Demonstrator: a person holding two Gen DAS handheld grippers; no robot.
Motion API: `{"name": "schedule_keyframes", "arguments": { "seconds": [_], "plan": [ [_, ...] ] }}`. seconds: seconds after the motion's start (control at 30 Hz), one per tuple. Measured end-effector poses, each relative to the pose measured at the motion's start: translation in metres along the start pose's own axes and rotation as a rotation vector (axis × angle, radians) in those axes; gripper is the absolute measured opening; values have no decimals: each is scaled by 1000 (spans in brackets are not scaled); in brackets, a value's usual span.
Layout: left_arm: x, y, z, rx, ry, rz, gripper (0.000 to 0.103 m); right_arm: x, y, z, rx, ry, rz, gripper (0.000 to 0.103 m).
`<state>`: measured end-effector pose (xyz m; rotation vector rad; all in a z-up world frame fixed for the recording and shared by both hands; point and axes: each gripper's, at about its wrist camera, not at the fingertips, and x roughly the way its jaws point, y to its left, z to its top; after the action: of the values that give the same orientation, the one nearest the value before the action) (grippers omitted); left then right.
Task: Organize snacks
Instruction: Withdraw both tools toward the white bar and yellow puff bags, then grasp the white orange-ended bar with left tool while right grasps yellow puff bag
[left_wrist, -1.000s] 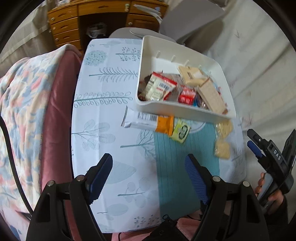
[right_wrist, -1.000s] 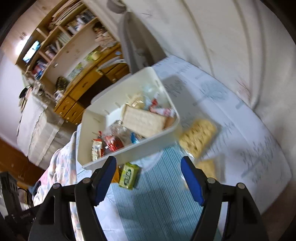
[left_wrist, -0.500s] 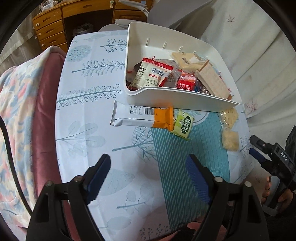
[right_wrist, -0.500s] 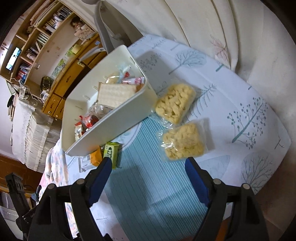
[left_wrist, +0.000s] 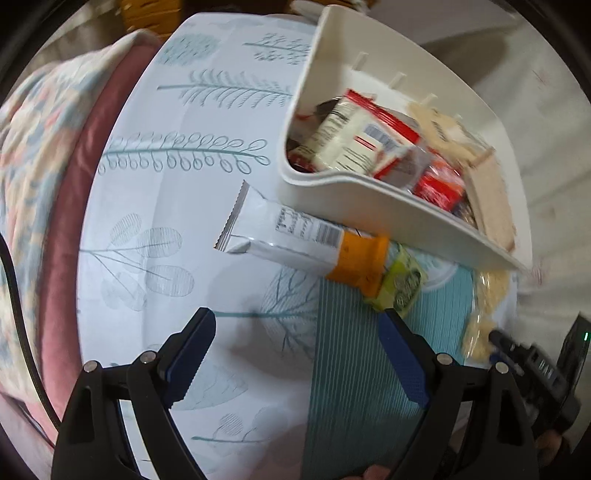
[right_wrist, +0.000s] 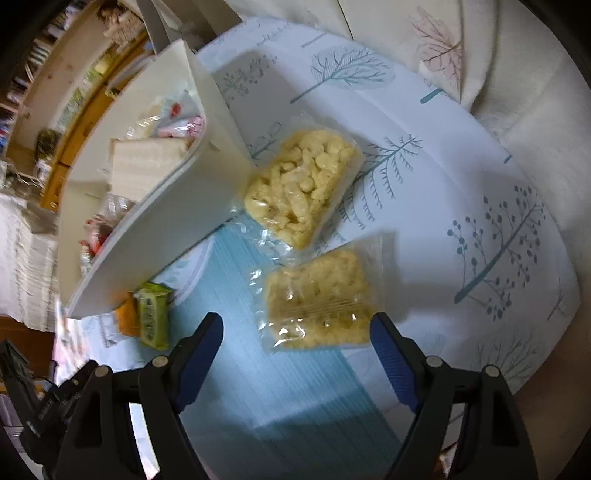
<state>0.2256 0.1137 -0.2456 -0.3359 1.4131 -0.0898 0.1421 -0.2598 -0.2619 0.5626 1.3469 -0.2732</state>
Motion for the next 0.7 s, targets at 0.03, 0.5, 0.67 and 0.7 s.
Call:
{"name": "schedule_keyframes", "arguments": {
  "seconds": [0.03,0.5,0.67,0.7],
  "plan": [
    [2,1,2,-24,-1,-3,89,2,0,2,-5,9,-7,82],
    [33,0,17,-240,-84,56,89,24,12,19,-164,81,-90,82],
    [38,-5,22,-254,-129,96,88,33,30,24,-221,83,-100,82],
    [37,-5,22,-260,-134,102,88,35,34,26,-228,85,-101,82]
  ]
}}
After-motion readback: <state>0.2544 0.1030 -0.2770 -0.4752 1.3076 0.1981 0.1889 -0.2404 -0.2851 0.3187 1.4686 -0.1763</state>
